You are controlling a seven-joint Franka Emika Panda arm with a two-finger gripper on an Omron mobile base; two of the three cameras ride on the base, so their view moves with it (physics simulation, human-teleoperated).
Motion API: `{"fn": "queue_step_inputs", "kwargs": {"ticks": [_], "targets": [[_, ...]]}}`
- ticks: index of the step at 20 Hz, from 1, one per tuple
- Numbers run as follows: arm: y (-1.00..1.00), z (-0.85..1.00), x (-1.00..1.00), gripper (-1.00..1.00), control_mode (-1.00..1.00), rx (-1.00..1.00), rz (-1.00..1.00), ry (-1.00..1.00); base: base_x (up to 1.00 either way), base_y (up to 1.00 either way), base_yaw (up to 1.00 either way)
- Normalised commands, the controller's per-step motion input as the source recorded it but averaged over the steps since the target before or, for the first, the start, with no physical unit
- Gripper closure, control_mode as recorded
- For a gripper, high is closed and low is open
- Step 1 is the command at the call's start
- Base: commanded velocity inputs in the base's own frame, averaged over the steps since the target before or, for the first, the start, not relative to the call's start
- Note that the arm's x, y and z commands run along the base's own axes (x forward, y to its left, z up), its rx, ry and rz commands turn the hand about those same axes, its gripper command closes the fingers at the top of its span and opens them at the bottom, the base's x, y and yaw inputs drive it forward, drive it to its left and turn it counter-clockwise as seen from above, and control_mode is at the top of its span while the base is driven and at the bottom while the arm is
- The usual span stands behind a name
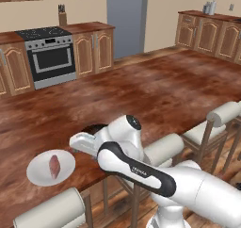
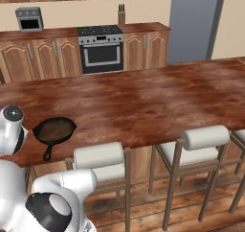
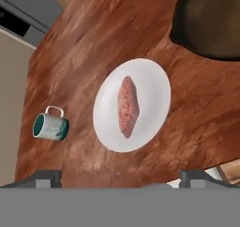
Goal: Pick up the pan with the steak in it and place it on the dining table. Then place the steak on the plate.
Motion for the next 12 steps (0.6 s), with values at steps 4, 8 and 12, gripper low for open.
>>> {"fn": "queue_step_inputs", "kwargs": {"ticks": [4,8,12], "targets": [[-0.11,0.02,-0.28,-1.00,-1.00,0.02,0.00,-0.06,0.00,0.00,0.00],[-0.16,0.16,-0.85,-1.00,-1.00,0.10,0.00,-0.28,0.00,0.00,0.00],[-0.09,0.13,-0.96,-1.00,-1.00,0.09,0.00,-0.27,0.00,0.00,0.00]]}}
